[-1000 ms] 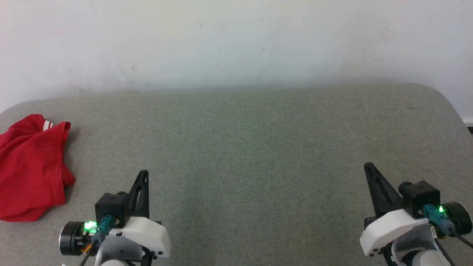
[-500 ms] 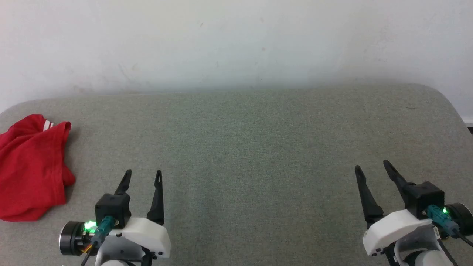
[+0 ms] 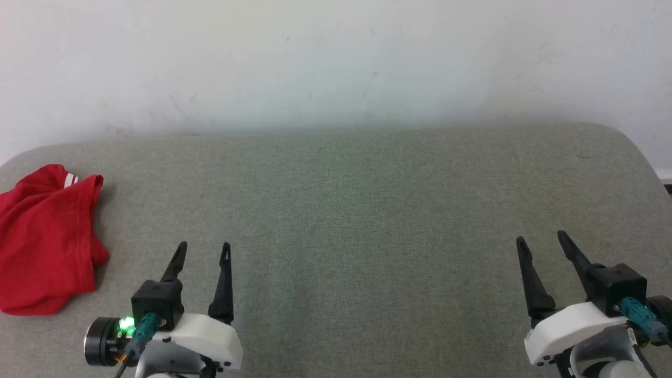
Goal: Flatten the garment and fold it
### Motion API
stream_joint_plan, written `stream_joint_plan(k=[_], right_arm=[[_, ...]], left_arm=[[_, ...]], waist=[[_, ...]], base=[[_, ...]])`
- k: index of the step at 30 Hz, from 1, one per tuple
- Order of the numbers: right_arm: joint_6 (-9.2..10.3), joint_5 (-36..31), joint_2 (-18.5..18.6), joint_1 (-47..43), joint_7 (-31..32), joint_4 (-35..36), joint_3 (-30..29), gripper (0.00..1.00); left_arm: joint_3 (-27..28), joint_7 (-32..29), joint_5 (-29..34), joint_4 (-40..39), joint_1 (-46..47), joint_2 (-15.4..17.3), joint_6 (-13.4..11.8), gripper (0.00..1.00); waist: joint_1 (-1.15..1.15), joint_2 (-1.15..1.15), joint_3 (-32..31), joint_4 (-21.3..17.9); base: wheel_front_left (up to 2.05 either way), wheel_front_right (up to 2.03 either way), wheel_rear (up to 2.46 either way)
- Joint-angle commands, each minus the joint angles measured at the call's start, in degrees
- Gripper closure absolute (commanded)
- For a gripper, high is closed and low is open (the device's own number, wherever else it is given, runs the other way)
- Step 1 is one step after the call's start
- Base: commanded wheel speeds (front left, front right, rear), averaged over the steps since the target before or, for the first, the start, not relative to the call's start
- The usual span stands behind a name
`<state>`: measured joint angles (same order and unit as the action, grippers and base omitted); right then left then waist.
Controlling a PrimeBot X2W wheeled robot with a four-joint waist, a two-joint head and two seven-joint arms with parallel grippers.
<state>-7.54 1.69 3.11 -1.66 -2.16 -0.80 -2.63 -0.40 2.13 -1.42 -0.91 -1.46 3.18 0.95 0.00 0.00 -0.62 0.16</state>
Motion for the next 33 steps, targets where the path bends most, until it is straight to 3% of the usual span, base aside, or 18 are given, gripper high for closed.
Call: stream_joint_plan(k=[1, 13, 33], right_arm=[[0.01, 0.5, 0.0, -0.7, -0.6, -0.1, -0.4, 0.0], [0.02, 1.9, -0.1, -1.4, -2.1, -0.6, -2.0, 0.0], [0.02, 3.7, -0.1, -1.7, -4.3, -2.9, -2.4, 0.0]], left_arm=[[0.0, 0.7, -0.5, -0.4, -1.0, -0.1, 0.3, 0.0], [0.1, 2.1, -1.1, -0.9, -1.9, -0.1, 0.4, 0.0], [0.6, 4.4, -2.1, -2.4, -3.2, -0.1, 0.5, 0.0]], waist=[[0.0, 0.0, -0.1, 0.0], [0.0, 0.0, -0.4, 1.1], [0.0, 0.0, -0.5, 7.0]], base=[[0.0, 0.0, 0.0], [0.0, 0.0, 0.0], [0.0, 0.0, 0.0]])
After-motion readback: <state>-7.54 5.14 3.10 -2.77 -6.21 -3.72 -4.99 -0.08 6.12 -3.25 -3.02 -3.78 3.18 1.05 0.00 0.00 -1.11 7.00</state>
